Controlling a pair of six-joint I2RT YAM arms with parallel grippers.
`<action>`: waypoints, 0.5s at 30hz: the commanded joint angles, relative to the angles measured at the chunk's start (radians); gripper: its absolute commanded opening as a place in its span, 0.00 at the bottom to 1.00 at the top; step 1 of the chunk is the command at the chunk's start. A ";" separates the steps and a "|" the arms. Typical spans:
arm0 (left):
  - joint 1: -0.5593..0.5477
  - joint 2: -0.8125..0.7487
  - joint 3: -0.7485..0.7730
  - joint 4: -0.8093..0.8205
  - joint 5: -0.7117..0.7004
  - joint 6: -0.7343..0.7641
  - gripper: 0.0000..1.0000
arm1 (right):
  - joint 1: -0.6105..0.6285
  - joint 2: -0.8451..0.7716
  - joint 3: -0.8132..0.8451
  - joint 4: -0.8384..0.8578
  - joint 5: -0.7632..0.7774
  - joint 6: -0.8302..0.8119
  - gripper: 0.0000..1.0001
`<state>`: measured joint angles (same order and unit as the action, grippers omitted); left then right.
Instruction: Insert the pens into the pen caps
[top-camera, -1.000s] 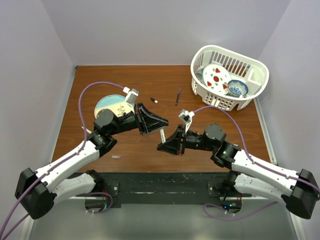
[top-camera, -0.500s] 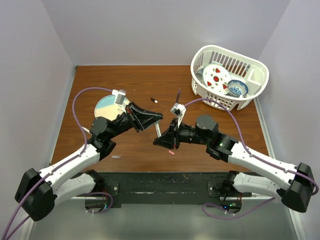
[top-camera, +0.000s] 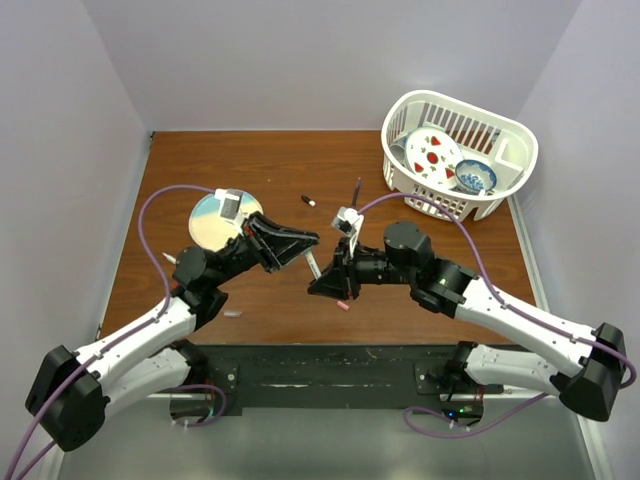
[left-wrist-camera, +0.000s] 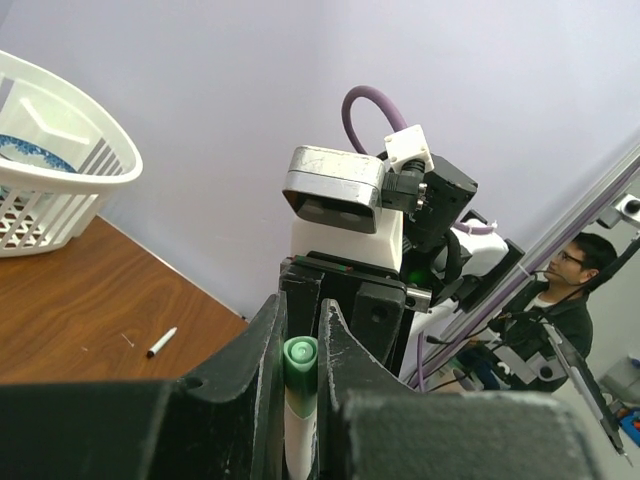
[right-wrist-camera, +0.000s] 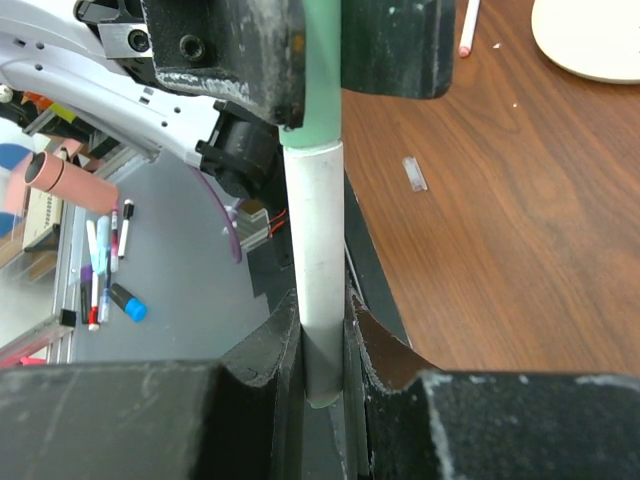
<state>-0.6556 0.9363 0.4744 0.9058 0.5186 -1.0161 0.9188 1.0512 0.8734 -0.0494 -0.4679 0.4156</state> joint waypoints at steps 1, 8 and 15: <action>-0.096 0.013 -0.063 -0.148 0.350 -0.047 0.00 | -0.070 0.003 0.190 0.379 0.230 0.014 0.00; -0.099 0.007 -0.080 -0.208 0.322 0.016 0.00 | -0.074 0.015 0.245 0.378 0.258 0.038 0.00; -0.136 0.004 -0.085 -0.214 0.296 0.037 0.00 | -0.101 -0.004 0.246 0.416 0.256 0.040 0.00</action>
<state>-0.6674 0.9180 0.4583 0.9176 0.4442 -1.0080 0.9154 1.0843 0.9478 -0.1143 -0.4709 0.4152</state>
